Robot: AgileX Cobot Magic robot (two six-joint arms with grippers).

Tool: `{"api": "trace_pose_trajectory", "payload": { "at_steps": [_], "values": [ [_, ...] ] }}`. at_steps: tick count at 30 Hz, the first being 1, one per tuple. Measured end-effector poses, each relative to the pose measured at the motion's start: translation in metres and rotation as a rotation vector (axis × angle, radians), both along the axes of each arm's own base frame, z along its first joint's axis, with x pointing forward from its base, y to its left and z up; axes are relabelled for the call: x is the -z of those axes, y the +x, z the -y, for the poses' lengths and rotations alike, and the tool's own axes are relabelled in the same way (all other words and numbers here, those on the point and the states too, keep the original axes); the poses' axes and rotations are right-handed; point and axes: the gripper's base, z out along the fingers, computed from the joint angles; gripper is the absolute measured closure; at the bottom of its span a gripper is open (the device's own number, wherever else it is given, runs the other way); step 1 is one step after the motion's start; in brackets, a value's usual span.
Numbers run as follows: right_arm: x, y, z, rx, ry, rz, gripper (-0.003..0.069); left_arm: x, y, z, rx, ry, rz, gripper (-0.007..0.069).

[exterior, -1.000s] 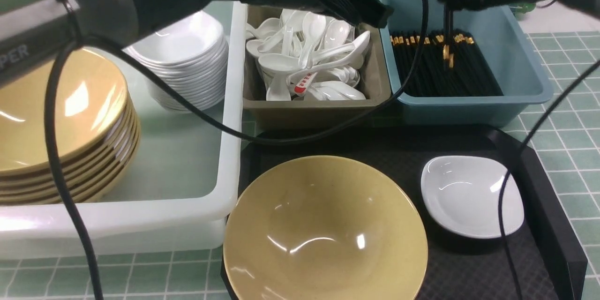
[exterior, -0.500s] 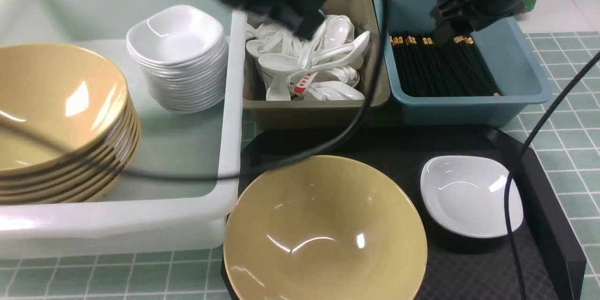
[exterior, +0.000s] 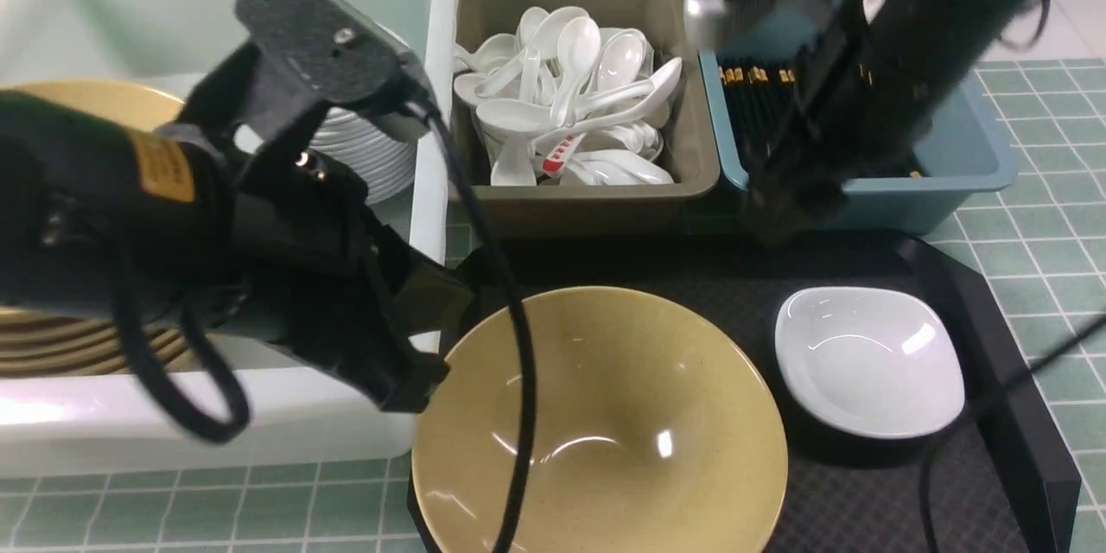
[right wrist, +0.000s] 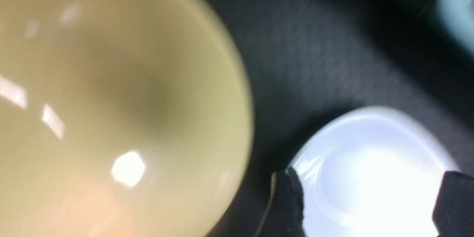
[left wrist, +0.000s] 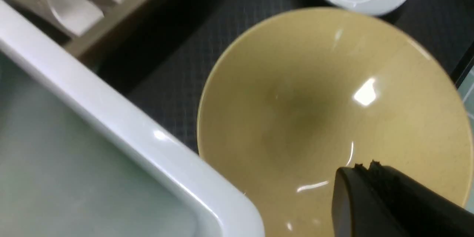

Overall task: On blue table put chopsticks spoon bowls plates into blue grey white boxes.
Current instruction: 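Grasp the large bowl on the tray by its rim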

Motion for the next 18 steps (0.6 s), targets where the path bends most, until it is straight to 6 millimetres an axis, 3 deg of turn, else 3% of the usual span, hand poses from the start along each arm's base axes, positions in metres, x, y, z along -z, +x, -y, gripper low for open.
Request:
{"api": "trace_pose_trajectory", "payload": {
  "at_steps": [2,3,7,11,18],
  "values": [
    [0.005,-0.008,0.002,-0.004,-0.009,-0.022,0.0123,0.001,0.006,0.003,0.001,0.02,-0.018,0.0628],
    [0.01,-0.021,0.006,0.002,-0.017,-0.044,0.0123,0.0,0.018,0.011,0.007,0.054,-0.041,0.0619],
    [0.011,-0.037,0.015,0.016,-0.022,-0.057,0.0123,0.006,0.043,0.025,0.019,0.123,-0.084,0.0575],
    [0.003,-0.054,0.024,0.031,-0.006,-0.034,0.0123,0.014,0.07,0.04,0.032,0.185,-0.123,0.048],
    [-0.014,-0.088,0.043,0.039,0.054,0.077,0.0123,0.036,0.109,0.064,0.044,0.261,-0.209,0.0238]
  ]
}}
